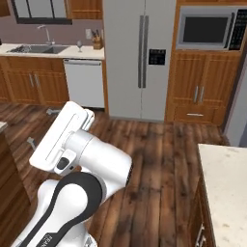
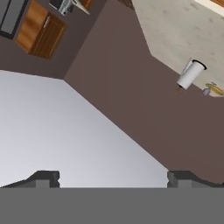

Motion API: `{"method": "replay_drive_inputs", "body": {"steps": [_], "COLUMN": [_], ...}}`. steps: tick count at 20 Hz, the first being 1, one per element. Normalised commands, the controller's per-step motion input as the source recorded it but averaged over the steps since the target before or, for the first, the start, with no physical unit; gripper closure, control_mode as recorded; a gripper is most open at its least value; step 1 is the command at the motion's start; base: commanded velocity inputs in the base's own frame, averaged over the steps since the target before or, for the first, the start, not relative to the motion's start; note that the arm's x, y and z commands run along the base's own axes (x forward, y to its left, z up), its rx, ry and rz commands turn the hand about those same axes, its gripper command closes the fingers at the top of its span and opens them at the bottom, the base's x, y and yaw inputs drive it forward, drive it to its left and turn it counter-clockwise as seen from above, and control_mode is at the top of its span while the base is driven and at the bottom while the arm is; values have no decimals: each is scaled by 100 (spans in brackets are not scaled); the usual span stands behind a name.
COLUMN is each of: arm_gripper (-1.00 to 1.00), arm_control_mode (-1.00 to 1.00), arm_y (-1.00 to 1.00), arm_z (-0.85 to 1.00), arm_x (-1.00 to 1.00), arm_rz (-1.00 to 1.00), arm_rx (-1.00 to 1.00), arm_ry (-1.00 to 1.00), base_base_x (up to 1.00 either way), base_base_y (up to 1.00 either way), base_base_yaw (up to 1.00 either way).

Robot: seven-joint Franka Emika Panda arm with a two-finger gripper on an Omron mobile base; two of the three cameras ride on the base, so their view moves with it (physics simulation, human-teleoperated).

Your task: Retrieve the wine glasses from the counter and place one next to each plate.

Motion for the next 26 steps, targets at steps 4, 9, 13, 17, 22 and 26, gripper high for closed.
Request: {"method": "replay_drive_inputs", "body": {"steps": [4,9,13,17,22,26], "arm_gripper": [-100,-100,-100,-100,-100,-100], "arm_control_mode": [100,100,100,100,100,100], "arm_y": [0,0,0,0,0,0], "arm_z": [0,0,0,0,0,0], "arm_x": [0,0,0,0,0,0], "arm_rz": [0,0,0,0,0,0], "arm_rx": [0,0,0,0,0,0], "arm_ry": [0,0,0,0,0,0], "base_base_x": [100,100,100,100,100,100], "base_base_y": [44,74,59,2,-1,45], "base_base_yaw": [0,0,0,0,0,0]}}
